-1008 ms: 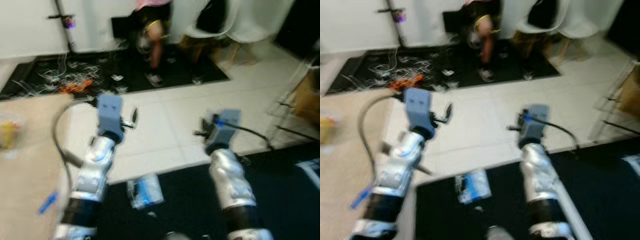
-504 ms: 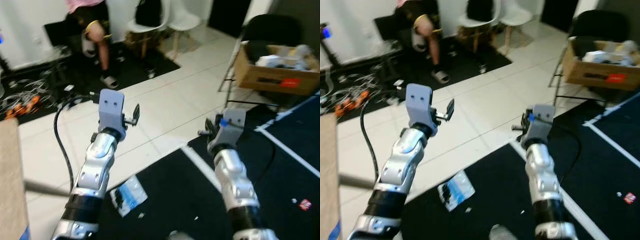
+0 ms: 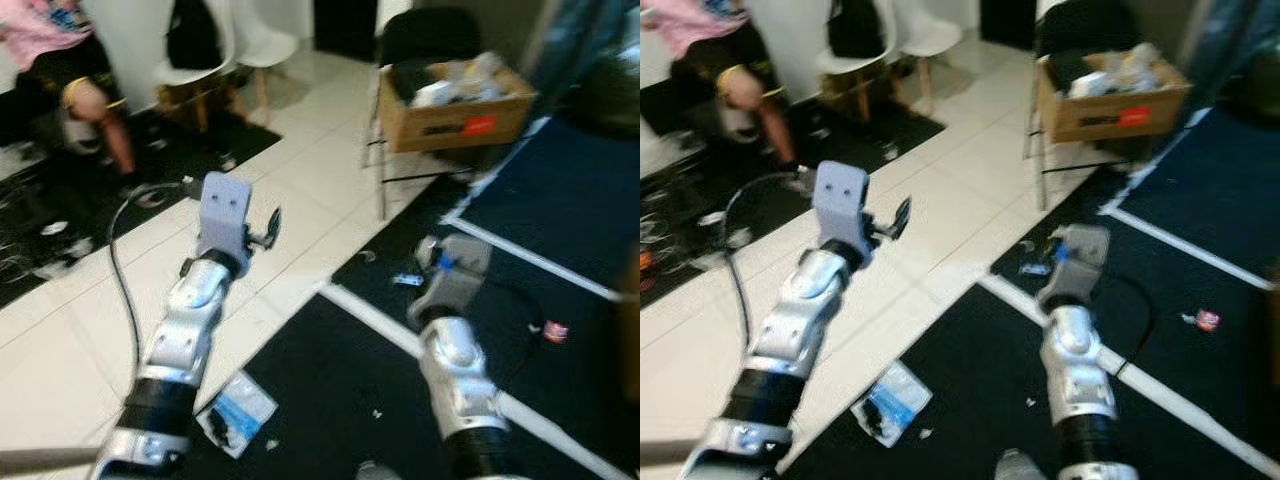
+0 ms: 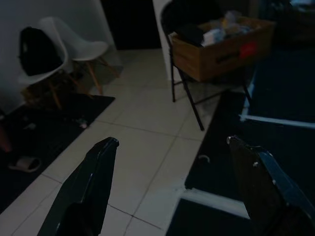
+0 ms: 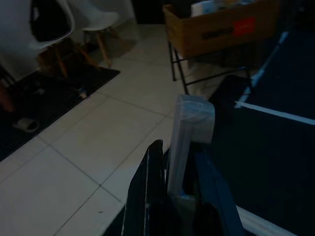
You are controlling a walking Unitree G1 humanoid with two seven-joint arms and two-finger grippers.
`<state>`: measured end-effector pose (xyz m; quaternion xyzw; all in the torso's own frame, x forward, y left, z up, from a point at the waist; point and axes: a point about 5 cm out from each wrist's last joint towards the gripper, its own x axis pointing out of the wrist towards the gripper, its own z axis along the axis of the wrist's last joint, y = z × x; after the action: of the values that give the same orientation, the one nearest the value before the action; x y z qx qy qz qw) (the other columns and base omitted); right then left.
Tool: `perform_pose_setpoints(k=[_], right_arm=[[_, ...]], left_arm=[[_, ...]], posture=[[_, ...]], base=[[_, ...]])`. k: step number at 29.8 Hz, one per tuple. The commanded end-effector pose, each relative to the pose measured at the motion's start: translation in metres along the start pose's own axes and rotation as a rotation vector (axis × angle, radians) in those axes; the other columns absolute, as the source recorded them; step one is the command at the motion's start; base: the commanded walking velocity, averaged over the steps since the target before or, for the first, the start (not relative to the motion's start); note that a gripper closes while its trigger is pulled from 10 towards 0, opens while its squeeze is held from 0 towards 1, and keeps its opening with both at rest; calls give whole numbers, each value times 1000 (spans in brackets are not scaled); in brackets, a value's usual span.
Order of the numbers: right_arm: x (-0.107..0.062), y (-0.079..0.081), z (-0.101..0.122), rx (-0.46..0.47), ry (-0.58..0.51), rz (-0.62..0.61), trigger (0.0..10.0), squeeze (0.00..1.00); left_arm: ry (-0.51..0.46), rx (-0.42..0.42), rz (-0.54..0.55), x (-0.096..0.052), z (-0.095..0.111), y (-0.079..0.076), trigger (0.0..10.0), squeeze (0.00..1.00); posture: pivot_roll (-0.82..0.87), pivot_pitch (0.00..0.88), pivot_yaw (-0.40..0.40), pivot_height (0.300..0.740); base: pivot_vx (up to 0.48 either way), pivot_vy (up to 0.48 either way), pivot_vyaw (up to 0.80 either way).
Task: Picking trash to rubbish bin
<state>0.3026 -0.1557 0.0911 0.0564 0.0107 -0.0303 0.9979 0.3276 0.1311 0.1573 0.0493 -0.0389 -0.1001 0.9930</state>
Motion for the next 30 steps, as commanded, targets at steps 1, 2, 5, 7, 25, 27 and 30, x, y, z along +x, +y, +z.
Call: perform_pose_setpoints(k=[1,2,5,7,25,27,30], right_arm=[[2,2,1,-15,2,17,10000,0],[2,2,1,-15,2,17,10000,0],[5,3,3,-30,7,47,10000,0],[10,5,5,-59,13,94,10000,0],[12,-5,-12,-104,117,136,10000,0],[10,-8,-19,-116,159,139,10000,0],[8,-9,-21,-111,164,135,10000,0]], left_arm=[[12,-14,30,-1,-4,4,10000,0],[12,-14,30,-1,-4,4,10000,0],[12,-35,68,-4,-7,5,10000,0],[17,-58,118,-10,-11,7,10000,0],[104,-83,162,-25,-36,17,10000,0],[98,-69,156,-25,-36,14,10000,0],[110,-39,157,-24,-38,13,10000,0]], posture=[[-56,0,80,740],[-56,0,80,740],[-51,0,17,740],[-47,0,-23,740],[-67,0,-12,740],[-72,0,-10,740],[-71,0,-14,740]], base=[[0,0,-800],[0,0,-800],[0,0,-800],[0,0,-800],[0,0,-756],[0,0,0],[0,0,0]])
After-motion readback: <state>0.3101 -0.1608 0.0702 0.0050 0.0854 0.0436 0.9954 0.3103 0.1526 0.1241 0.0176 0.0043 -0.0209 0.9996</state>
